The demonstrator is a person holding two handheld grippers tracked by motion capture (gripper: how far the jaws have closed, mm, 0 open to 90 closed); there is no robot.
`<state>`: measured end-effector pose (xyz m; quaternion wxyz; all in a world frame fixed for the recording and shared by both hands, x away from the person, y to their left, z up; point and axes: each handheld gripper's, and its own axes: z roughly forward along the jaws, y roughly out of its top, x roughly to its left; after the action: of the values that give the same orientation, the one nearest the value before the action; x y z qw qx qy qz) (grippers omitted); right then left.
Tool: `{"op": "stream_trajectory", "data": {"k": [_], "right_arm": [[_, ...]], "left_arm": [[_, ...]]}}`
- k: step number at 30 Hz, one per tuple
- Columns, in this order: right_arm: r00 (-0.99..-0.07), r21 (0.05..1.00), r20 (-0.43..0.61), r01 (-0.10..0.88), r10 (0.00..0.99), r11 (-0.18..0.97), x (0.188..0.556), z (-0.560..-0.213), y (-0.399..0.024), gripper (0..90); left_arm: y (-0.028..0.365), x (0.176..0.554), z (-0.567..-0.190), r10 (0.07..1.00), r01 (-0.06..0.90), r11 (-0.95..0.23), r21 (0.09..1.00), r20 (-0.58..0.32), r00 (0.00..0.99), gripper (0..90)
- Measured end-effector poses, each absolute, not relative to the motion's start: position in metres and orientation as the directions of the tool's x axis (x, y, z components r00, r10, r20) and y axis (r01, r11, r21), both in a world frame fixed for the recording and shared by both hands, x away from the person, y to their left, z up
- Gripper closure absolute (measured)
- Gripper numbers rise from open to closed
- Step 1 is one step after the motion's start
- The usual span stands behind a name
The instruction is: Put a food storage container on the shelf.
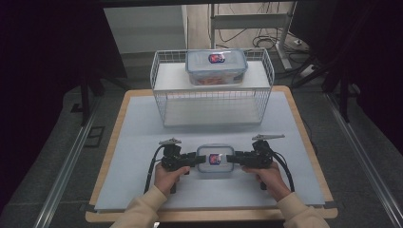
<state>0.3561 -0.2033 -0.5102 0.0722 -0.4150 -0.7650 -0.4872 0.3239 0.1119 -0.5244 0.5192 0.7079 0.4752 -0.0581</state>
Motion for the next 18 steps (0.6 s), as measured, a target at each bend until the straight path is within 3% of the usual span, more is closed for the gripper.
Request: {"op": "stream_trajectory", "data": {"k": [18], "right_arm": [[-0.699, 0.759, 0.458, 0.629, 0.549, 0.169, 0.356, -0.481, -0.201, 52.3]], "left_arm": [[0.116, 0.325, -0.493, 0.617, 0.666, -0.015, 0.746, -0.518, 0.593, 49.5]]}}
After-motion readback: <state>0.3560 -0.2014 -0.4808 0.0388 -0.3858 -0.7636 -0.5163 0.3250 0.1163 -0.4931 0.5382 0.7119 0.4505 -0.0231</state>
